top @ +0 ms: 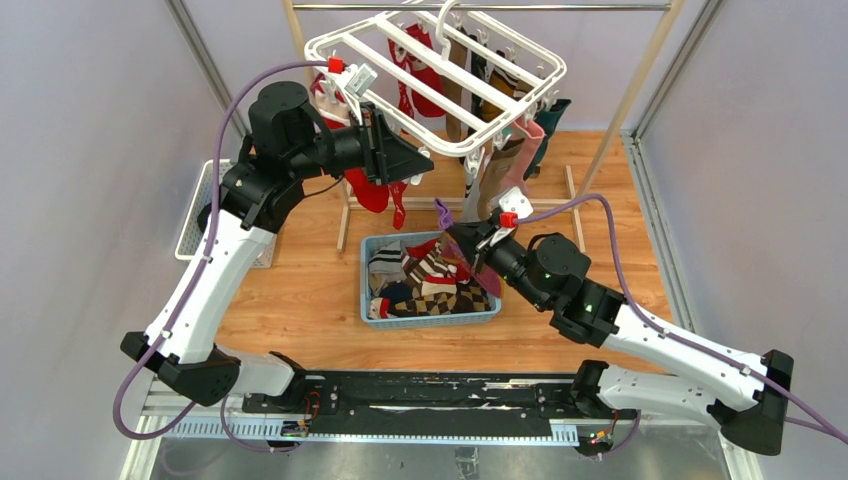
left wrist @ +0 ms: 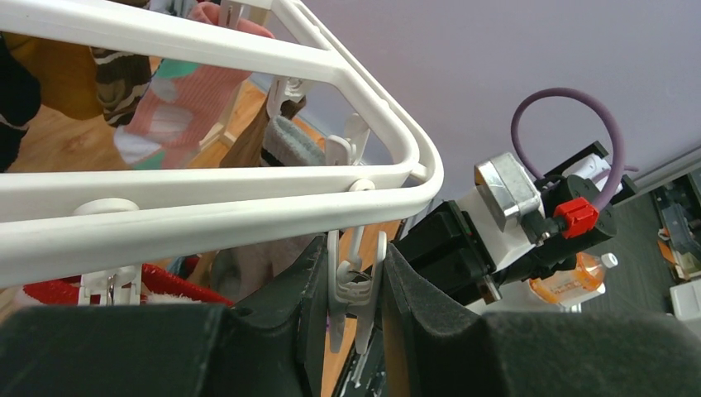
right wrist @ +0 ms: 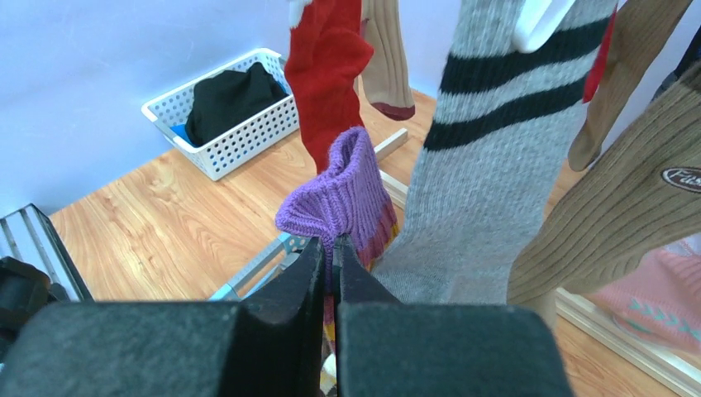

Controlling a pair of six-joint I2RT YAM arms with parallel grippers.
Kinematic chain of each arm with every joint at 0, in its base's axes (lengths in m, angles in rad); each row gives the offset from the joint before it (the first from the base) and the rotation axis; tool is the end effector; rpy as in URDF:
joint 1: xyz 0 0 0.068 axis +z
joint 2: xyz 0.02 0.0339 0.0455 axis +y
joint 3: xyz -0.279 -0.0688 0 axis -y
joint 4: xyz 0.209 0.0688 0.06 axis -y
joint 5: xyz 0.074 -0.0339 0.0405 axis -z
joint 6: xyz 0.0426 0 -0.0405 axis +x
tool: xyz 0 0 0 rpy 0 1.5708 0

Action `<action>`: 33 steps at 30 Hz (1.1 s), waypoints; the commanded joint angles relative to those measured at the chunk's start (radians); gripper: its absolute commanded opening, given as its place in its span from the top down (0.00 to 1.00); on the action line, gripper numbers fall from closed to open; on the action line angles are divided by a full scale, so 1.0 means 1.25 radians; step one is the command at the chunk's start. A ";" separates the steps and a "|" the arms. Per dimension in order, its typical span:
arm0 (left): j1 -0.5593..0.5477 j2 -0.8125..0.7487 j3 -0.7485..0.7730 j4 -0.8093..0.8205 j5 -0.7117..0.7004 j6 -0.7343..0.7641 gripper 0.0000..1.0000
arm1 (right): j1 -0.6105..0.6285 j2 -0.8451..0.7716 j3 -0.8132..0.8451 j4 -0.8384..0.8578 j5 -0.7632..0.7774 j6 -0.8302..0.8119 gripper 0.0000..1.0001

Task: Clip the socks to the hanger
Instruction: Pick up the sock from the bin, then clamp the sock onto the hanger.

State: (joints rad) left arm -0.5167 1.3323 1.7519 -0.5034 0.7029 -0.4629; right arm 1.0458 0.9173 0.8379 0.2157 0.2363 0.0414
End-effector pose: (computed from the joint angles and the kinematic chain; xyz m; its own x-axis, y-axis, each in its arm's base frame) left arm 0.1835 -0.1359 0.5156 -0.4835 -0.1171 -0.8675 0.8059 0.3273 -0.4934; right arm 0.0978 0.1489 0.3939 0.0380 0.1459 -0.9886 -0.7272 0.6825 0.0728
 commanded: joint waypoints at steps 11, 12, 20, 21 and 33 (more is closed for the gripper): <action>0.000 -0.018 -0.042 0.019 -0.041 -0.026 1.00 | -0.007 0.036 0.072 0.146 0.032 0.070 1.00; 0.000 -0.019 -0.044 0.026 -0.043 -0.035 1.00 | -0.007 0.046 0.081 0.149 0.019 0.073 1.00; 0.000 -0.008 -0.027 0.049 -0.019 -0.059 1.00 | -0.028 0.081 0.130 0.138 -0.118 0.150 1.00; 0.000 -0.008 -0.028 0.053 -0.024 -0.061 1.00 | -0.029 0.077 0.123 0.145 -0.117 0.155 1.00; 0.000 -0.023 -0.058 0.069 -0.136 -0.087 1.00 | -0.029 0.096 0.105 0.201 -0.106 0.187 1.00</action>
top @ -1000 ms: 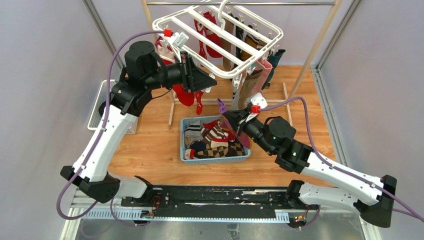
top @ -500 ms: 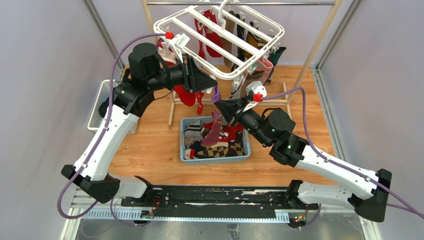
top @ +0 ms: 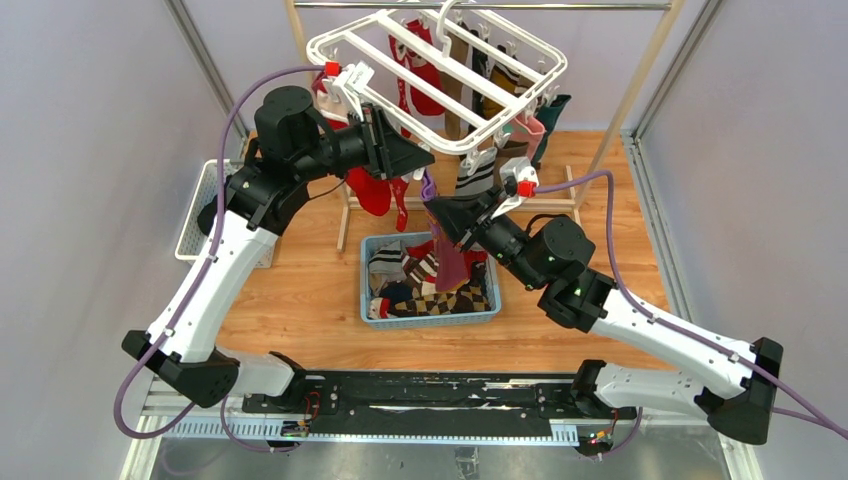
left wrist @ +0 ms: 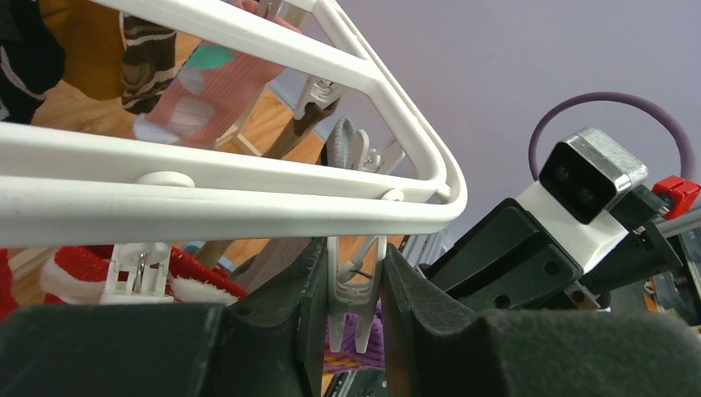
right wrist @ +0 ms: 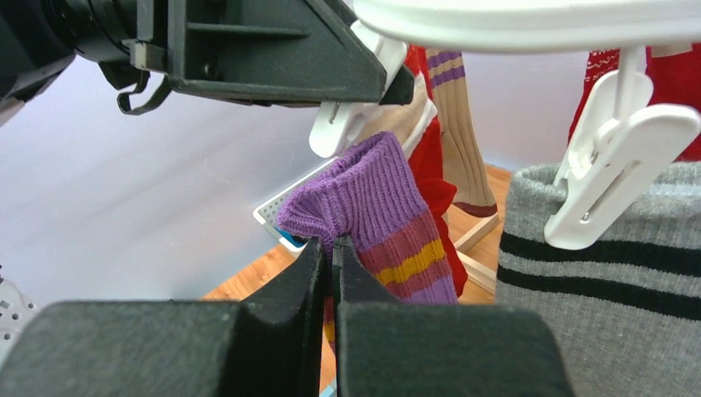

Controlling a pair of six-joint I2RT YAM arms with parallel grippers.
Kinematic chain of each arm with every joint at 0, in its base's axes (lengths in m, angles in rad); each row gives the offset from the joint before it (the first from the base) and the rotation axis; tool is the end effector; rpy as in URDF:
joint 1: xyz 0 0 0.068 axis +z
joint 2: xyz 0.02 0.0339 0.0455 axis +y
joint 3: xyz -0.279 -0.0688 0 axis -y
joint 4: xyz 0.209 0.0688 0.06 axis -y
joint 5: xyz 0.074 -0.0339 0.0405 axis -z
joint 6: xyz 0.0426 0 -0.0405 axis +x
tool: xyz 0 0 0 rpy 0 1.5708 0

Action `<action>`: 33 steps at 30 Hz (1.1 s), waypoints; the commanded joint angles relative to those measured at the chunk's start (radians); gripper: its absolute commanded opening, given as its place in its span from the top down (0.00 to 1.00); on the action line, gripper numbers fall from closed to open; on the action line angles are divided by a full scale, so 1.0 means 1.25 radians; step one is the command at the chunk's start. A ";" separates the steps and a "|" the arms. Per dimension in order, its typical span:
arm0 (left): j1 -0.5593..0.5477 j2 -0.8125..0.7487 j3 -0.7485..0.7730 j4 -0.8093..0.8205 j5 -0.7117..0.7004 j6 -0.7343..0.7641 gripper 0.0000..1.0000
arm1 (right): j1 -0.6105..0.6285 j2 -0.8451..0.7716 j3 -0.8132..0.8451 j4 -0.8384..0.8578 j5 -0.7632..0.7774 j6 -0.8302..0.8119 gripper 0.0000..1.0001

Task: Clip the socks to the hanger
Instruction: Clamp the sock onto the hanger.

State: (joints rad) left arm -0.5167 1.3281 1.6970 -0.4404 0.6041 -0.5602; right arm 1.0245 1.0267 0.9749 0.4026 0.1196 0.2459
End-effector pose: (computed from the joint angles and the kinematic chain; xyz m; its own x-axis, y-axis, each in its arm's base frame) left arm 0.1924 -0.1371 0.5079 -0.5304 -0.2016 -0.8234 0.7287 0.3878 -0.5644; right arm 0.1065 0.1654 0.4413 -0.0192 0.4337 -0.9009 -0.8098 0.5217 0.2684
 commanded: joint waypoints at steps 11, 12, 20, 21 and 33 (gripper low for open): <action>0.000 -0.026 -0.019 0.010 -0.064 -0.011 1.00 | -0.068 0.014 -0.023 0.061 -0.168 0.102 1.00; 0.000 -0.024 -0.018 0.009 -0.064 -0.013 1.00 | -0.072 0.014 -0.026 0.068 -0.174 0.110 1.00; 0.000 -0.024 -0.018 0.007 -0.068 -0.011 1.00 | -0.110 0.033 -0.031 0.134 -0.250 0.163 1.00; 0.000 -0.025 -0.019 0.007 -0.068 -0.011 1.00 | -0.112 0.038 -0.025 0.137 -0.265 0.166 1.00; 0.000 -0.027 -0.017 0.013 -0.042 -0.017 1.00 | -0.137 0.048 -0.012 0.151 -0.281 0.175 1.00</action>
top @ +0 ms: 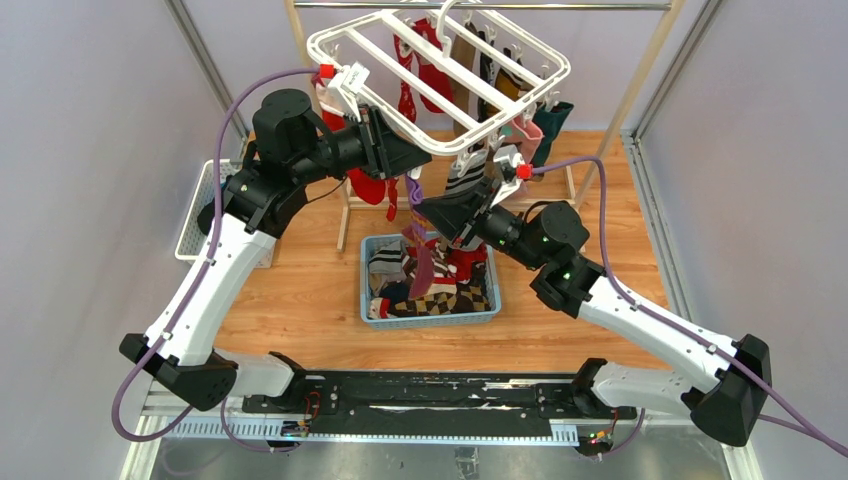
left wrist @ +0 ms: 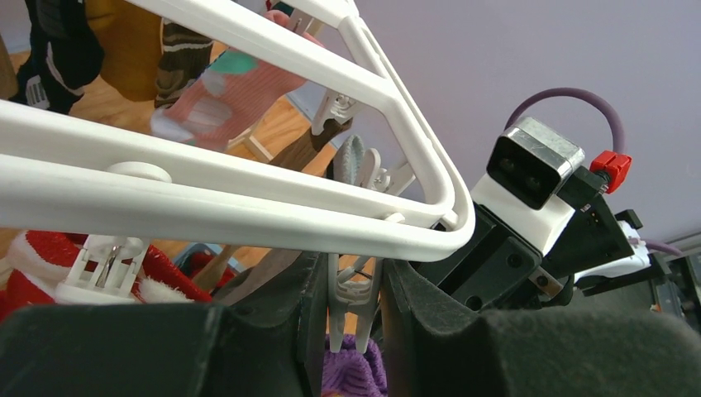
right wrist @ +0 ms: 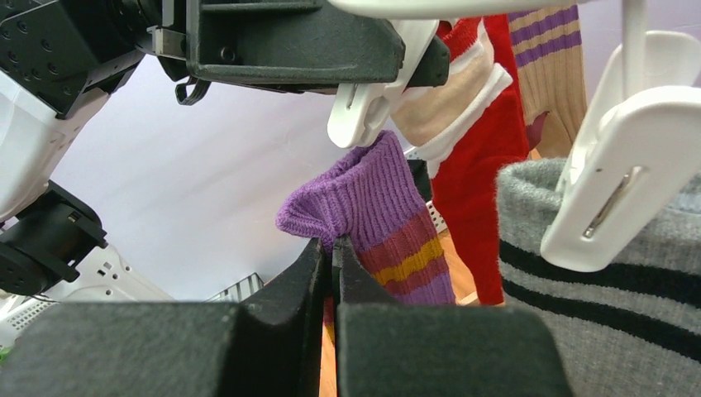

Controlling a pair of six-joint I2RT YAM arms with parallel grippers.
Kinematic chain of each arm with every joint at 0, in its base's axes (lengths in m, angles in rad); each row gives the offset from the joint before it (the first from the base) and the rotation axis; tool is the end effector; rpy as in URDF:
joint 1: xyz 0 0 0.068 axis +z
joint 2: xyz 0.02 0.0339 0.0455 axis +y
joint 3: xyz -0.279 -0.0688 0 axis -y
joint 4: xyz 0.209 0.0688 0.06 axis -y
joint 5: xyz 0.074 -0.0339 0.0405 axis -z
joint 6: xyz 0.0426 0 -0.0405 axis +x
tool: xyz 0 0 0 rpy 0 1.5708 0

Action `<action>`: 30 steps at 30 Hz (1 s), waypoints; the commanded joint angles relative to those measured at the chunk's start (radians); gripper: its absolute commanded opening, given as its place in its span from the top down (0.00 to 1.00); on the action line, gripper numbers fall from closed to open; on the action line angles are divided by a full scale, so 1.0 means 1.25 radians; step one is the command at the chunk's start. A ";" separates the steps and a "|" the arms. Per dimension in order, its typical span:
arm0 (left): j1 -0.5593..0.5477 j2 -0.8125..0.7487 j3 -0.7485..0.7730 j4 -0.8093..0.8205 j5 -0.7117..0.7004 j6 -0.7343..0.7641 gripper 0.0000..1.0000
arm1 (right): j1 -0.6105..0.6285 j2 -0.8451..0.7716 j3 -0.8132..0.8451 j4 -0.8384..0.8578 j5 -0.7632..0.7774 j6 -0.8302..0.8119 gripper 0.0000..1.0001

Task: Clip the socks to the hanger
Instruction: Clamp the sock onto the hanger.

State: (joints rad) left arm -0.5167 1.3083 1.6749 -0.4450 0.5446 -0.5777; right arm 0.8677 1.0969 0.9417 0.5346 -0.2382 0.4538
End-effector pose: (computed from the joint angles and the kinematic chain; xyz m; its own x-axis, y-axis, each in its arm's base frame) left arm 0.1902 -0.1335 0.5052 -0.5330 -0.2344 -0.8130 0.6930 0.4304 -0.5784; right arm 0.1318 0.1710 0.4315 -0.1719 0.4561 -0.8732 -0.8986 0.2906 0.3287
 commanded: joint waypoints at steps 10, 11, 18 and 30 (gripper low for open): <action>0.000 -0.009 0.008 0.021 0.016 -0.006 1.00 | -0.020 -0.014 0.014 0.062 0.013 0.011 1.00; 0.000 -0.009 0.008 0.020 0.015 -0.007 1.00 | -0.021 -0.016 0.011 0.064 0.015 0.011 1.00; 0.000 -0.009 0.005 0.023 0.013 -0.007 1.00 | -0.033 -0.026 0.004 0.075 0.002 0.021 1.00; 0.000 -0.009 0.006 0.024 0.009 -0.001 1.00 | -0.060 -0.037 -0.007 0.107 -0.030 0.065 1.00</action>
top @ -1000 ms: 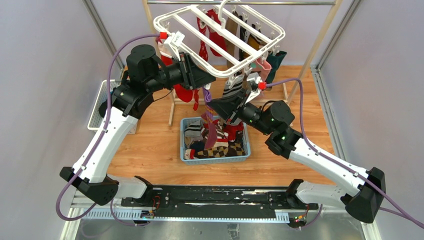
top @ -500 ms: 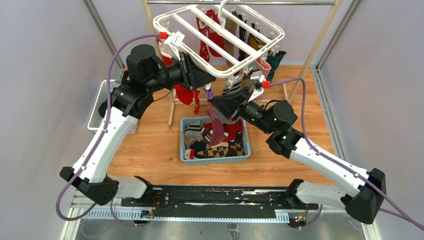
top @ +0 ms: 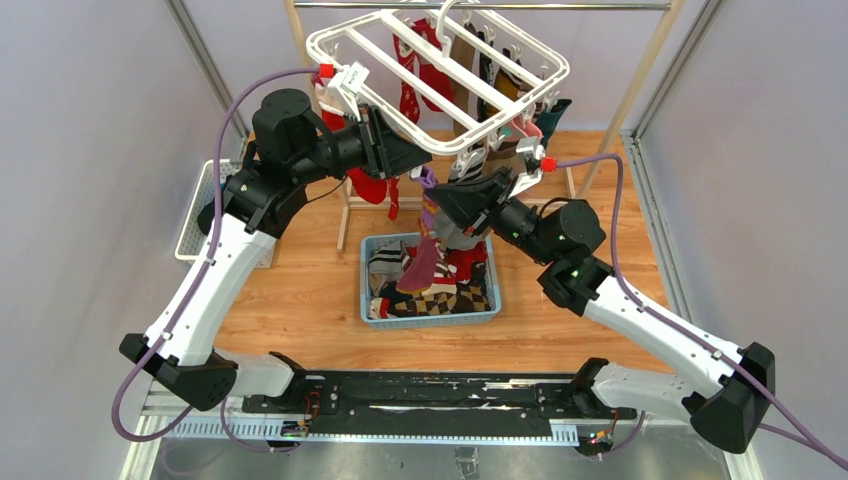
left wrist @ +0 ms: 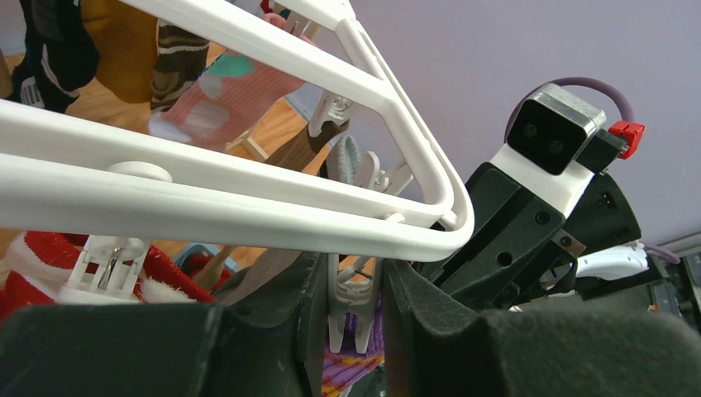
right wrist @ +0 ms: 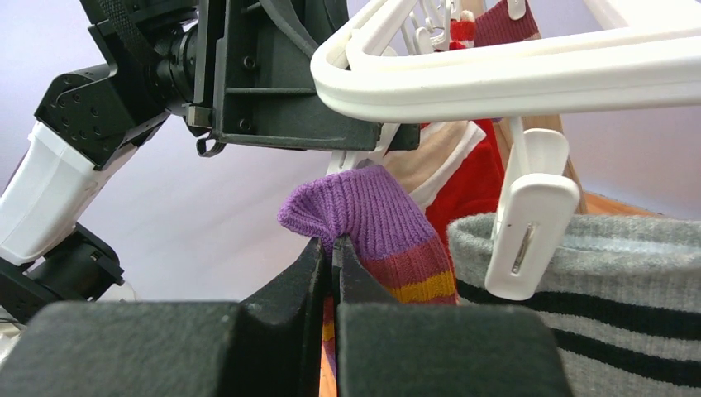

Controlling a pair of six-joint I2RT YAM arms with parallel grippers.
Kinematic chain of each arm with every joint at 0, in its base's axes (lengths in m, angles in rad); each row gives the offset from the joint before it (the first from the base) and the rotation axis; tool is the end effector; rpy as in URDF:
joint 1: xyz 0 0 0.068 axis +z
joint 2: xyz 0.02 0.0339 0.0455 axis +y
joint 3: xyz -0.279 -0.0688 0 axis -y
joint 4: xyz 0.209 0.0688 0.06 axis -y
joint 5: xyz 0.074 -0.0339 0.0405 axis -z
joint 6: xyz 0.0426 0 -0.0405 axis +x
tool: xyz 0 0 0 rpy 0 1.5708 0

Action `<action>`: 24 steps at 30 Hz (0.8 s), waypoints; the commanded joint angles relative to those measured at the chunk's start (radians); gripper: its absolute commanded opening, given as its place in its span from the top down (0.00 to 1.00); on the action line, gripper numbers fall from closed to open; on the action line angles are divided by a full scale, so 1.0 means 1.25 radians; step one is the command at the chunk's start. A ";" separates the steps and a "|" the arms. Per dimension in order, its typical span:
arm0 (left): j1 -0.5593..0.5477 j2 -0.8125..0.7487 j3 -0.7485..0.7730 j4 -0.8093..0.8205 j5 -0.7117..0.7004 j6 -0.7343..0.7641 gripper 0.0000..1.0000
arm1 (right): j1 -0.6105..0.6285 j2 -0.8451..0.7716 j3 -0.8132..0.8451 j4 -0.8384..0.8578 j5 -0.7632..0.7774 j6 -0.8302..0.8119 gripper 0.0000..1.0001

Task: Clip the socks to the hanger
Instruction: Clamp the sock onto the hanger.

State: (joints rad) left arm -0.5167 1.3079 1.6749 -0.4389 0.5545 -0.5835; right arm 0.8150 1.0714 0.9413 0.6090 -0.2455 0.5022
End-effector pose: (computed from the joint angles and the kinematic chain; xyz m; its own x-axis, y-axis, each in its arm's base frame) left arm 0.1897 -0.1336 0.5060 -0.5351 -0.2347 -0.8115 0.6971 0.4199 -0.5811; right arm 0.1322 0.1554 0.4439 -0.1340 0.5386 -0.8318 -0.9006 0.2842 0.3290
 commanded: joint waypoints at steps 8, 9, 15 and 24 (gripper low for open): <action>0.000 -0.008 0.013 0.020 0.000 0.002 0.99 | -0.019 0.004 -0.002 0.011 -0.054 0.023 1.00; 0.000 -0.007 0.015 0.019 -0.001 0.002 0.99 | -0.018 0.005 -0.006 0.008 -0.048 0.019 1.00; 0.000 -0.008 0.024 0.013 -0.015 -0.018 1.00 | 0.007 -0.003 -0.020 -0.058 0.083 -0.056 1.00; 0.000 0.011 0.037 0.008 0.003 -0.029 1.00 | 0.052 0.027 0.007 -0.055 0.181 -0.100 1.00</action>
State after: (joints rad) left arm -0.5167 1.3113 1.6848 -0.4351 0.5461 -0.6147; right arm 0.8669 1.0866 0.9298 0.5228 -0.0834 0.4026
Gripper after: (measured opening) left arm 0.293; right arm 0.017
